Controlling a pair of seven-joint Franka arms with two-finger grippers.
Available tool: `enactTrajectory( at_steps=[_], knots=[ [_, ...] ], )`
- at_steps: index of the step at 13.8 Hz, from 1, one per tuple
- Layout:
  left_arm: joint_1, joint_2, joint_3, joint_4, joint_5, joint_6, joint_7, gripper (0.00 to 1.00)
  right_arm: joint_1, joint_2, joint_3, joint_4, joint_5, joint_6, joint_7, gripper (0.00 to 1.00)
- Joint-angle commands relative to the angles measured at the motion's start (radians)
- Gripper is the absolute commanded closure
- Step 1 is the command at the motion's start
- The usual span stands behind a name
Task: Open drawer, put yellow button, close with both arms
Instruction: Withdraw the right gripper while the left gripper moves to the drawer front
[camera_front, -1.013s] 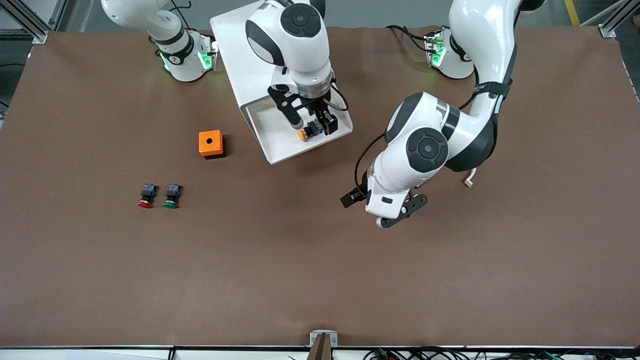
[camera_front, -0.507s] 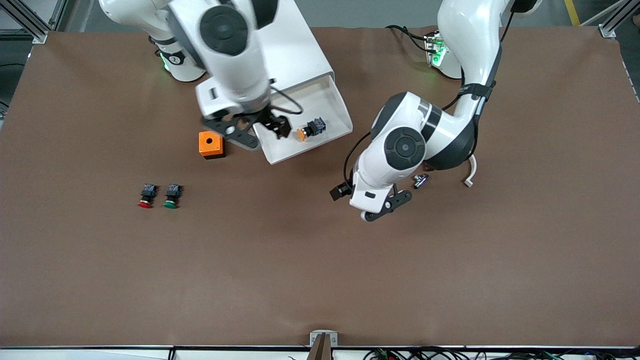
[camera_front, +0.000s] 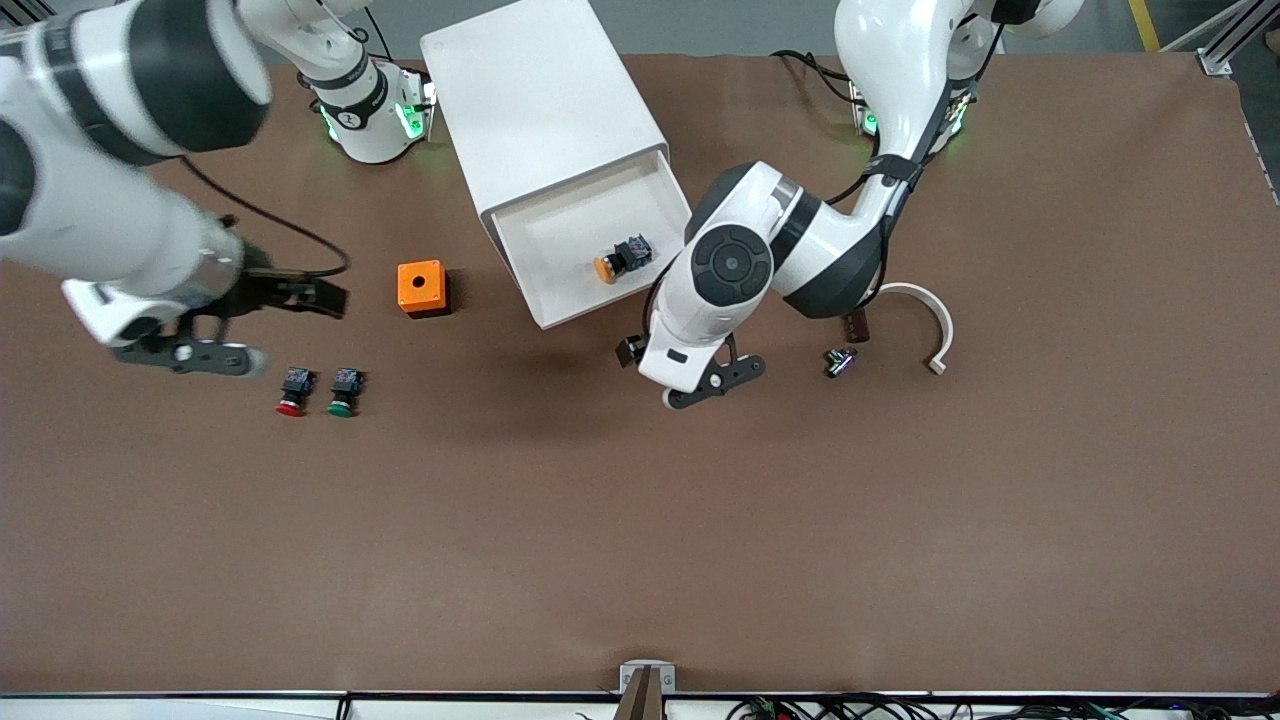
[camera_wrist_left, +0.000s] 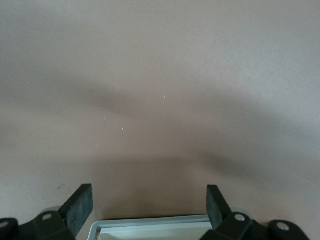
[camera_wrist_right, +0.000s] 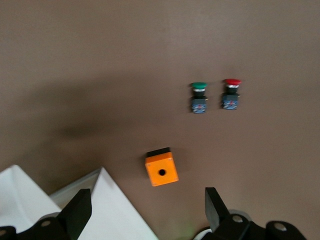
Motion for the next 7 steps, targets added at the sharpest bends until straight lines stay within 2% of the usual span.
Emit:
enactTrajectory(
  at_steps=[1, 7],
  knots=[
    [-0.032, 0.000, 0.005, -0.004, -0.010, 0.010, -0.005, 0.00, -0.121, -0.028, 0.025, -0.003, -0.019, -0.028, -0.177, 0.00],
    [-0.069, -0.011, 0.003, -0.006, -0.019, 0.010, -0.006, 0.00, -0.230, -0.048, 0.025, -0.004, -0.052, -0.054, -0.291, 0.00]
  ],
)
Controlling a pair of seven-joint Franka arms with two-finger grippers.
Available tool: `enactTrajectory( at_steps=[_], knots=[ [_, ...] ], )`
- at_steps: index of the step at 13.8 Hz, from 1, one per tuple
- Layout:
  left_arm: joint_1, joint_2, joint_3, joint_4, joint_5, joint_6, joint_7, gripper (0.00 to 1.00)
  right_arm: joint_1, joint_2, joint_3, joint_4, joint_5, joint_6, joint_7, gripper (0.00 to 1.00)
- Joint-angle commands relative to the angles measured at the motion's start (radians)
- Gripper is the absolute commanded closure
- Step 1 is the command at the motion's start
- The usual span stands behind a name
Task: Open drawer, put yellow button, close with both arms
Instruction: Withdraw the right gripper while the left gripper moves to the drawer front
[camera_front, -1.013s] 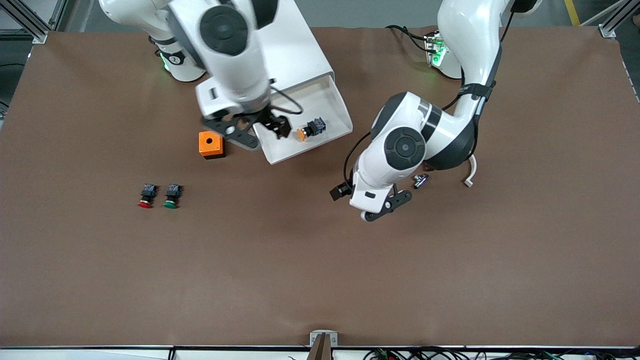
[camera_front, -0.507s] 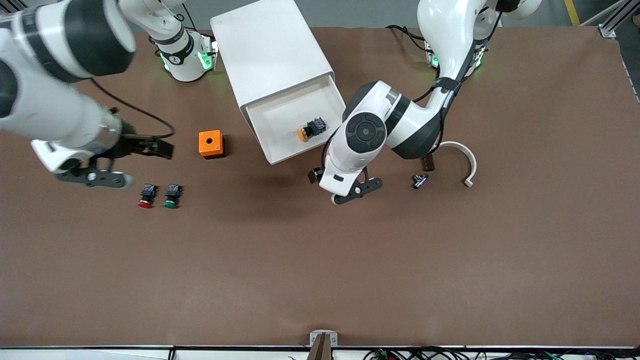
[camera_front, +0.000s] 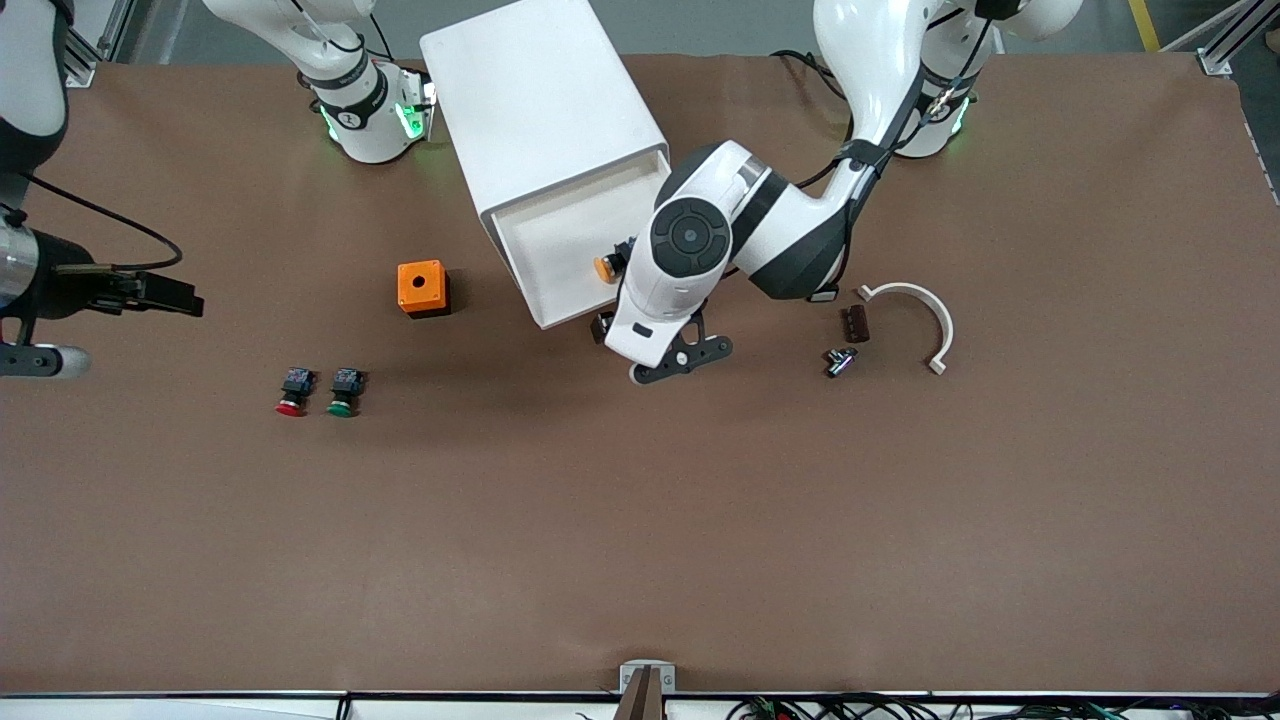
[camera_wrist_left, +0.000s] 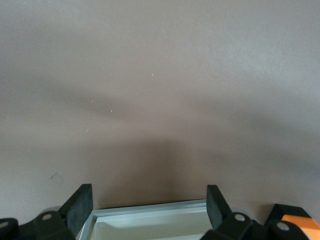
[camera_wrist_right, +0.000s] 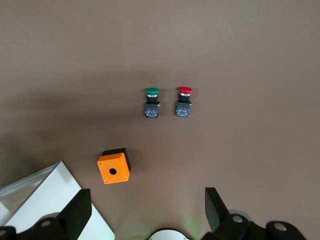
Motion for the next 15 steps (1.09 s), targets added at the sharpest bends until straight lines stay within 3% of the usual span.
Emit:
enactTrajectory(
  at_steps=[1, 11, 15],
  knots=[
    [-0.018, -0.011, 0.001, -0.008, -0.026, 0.009, -0.006, 0.00, -0.032, -0.019, 0.024, -0.004, -0.037, -0.026, -0.044, 0.00],
    [-0.068, -0.005, -0.008, -0.025, -0.066, 0.009, -0.005, 0.00, -0.078, -0.013, 0.024, -0.003, -0.051, -0.041, -0.048, 0.00],
    [-0.083, 0.000, -0.007, -0.027, -0.156, 0.009, -0.005, 0.00, -0.076, -0.010, 0.025, 0.025, -0.058, -0.037, -0.036, 0.00]
  ],
)
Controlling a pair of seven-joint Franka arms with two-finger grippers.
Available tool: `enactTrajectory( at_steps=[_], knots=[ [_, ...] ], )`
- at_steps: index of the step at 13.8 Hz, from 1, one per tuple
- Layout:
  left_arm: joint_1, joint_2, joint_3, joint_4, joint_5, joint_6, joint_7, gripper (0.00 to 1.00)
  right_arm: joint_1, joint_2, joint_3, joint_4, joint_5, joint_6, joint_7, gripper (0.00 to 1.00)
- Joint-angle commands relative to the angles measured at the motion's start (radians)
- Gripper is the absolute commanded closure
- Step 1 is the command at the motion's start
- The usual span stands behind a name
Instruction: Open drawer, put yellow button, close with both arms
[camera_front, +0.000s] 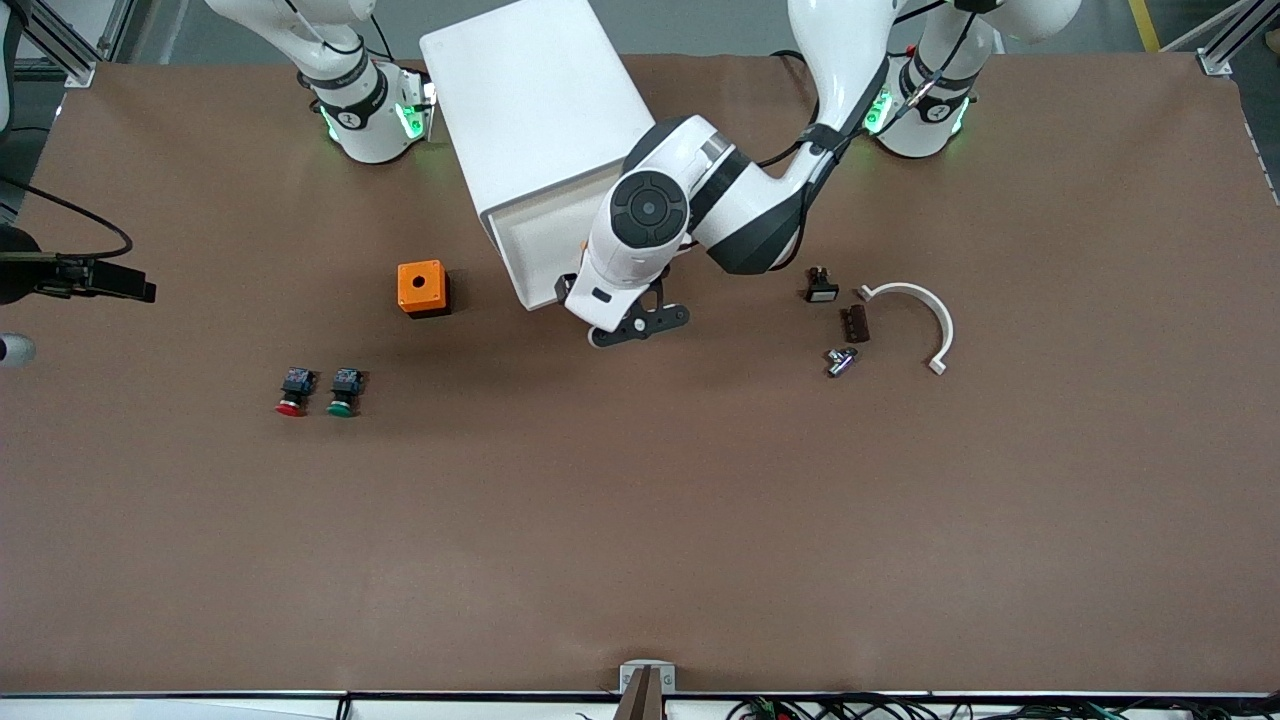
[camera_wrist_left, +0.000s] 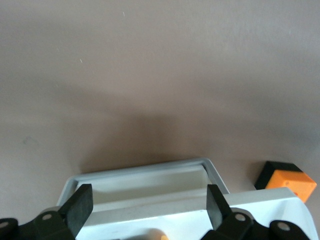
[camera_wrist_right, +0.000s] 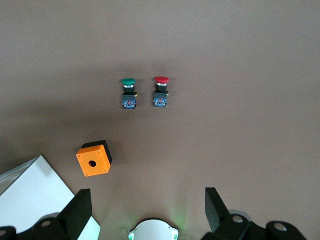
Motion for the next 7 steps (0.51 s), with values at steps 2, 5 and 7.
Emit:
enactTrajectory(
  at_steps=[2, 5, 7],
  knots=[
    [-0.024, 0.001, -0.003, -0.028, -0.051, 0.008, -0.005, 0.00, -0.028, 0.001, 0.022, 0.049, -0.010, -0.001, 0.004, 0.00],
    [-0.042, -0.001, -0.003, -0.038, -0.071, 0.008, -0.005, 0.00, -0.031, 0.000, 0.020, 0.069, -0.011, -0.005, 0.001, 0.00],
    [-0.051, -0.001, -0.003, -0.038, -0.117, 0.008, -0.005, 0.00, -0.034, -0.014, 0.020, 0.069, -0.008, -0.004, 0.003, 0.00]
  ],
)
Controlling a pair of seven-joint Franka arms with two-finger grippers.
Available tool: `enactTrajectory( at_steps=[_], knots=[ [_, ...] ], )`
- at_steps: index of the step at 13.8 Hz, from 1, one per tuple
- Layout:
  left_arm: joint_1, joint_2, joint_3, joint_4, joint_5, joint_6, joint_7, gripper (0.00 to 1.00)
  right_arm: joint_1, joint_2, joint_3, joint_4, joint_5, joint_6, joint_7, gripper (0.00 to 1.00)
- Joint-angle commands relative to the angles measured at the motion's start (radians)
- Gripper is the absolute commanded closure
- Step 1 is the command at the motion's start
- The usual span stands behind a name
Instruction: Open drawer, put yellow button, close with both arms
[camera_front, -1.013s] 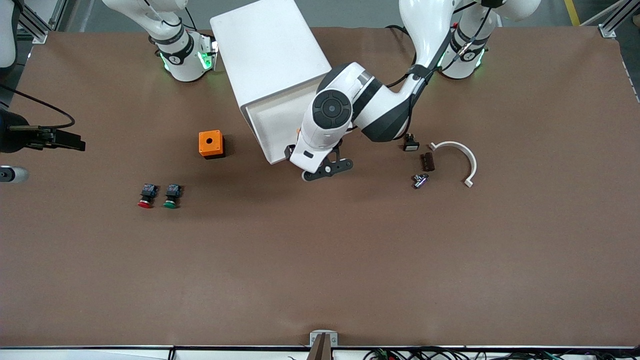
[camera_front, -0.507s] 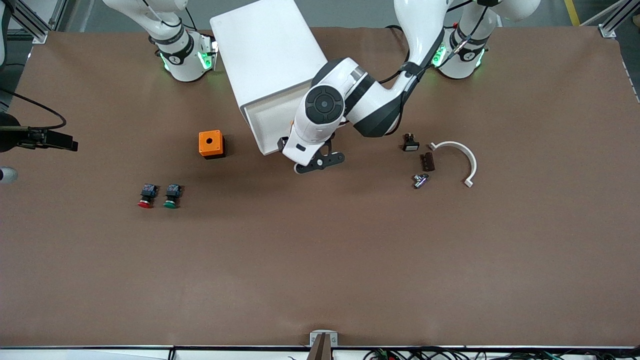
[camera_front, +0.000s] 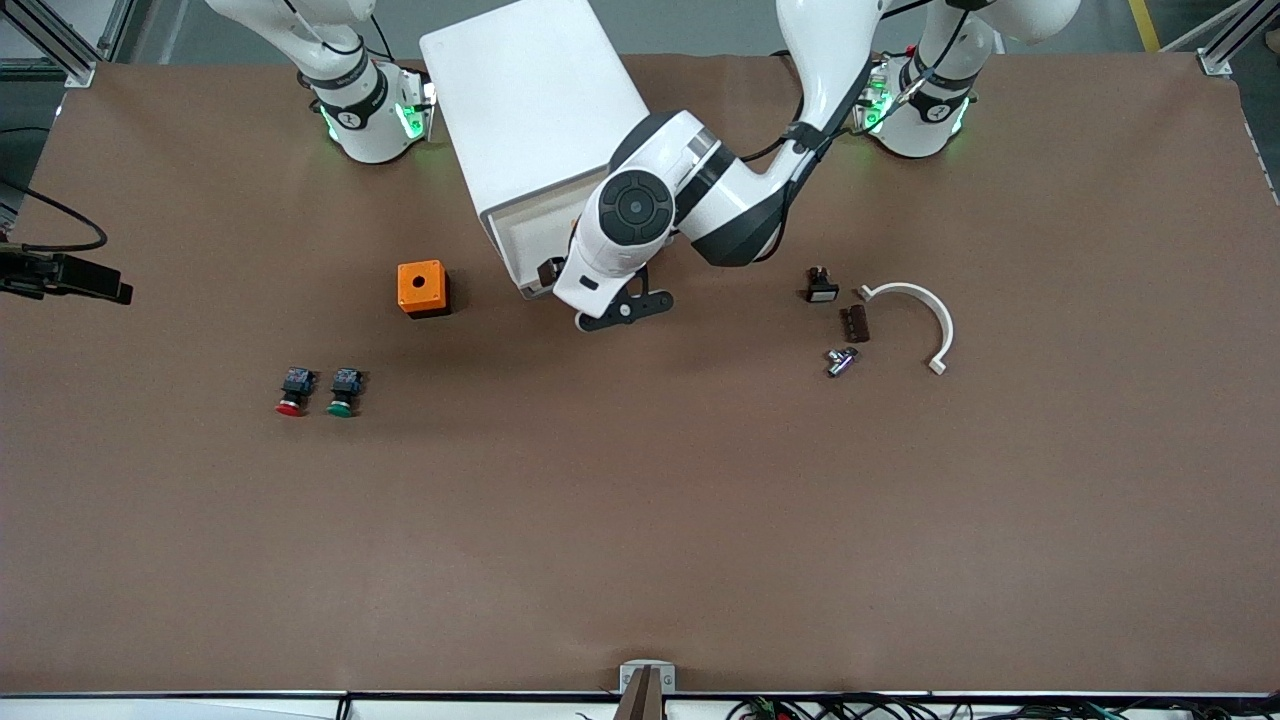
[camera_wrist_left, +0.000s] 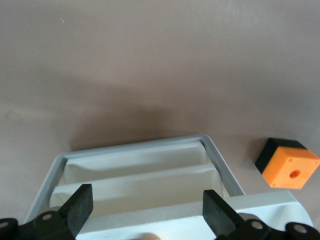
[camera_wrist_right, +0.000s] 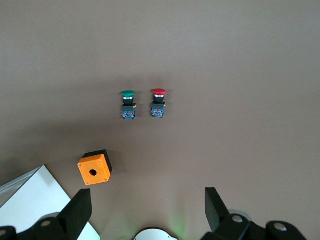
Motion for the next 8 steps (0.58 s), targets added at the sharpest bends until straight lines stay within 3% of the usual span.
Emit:
enactTrajectory(
  at_steps=[1, 4, 8],
  knots=[
    [-0.015, -0.002, -0.002, -0.011, -0.066, 0.008, -0.006, 0.00, -0.024, -0.032, 0.021, 0.010, 0.002, -0.012, 0.004, 0.00],
    [-0.028, -0.002, -0.002, -0.011, -0.102, 0.008, -0.006, 0.00, -0.064, -0.102, 0.023, -0.062, 0.027, -0.007, 0.001, 0.00],
    [-0.035, -0.002, -0.002, -0.019, -0.162, 0.008, -0.006, 0.00, -0.059, -0.139, 0.029, -0.079, 0.017, 0.008, -0.013, 0.00]
  ],
)
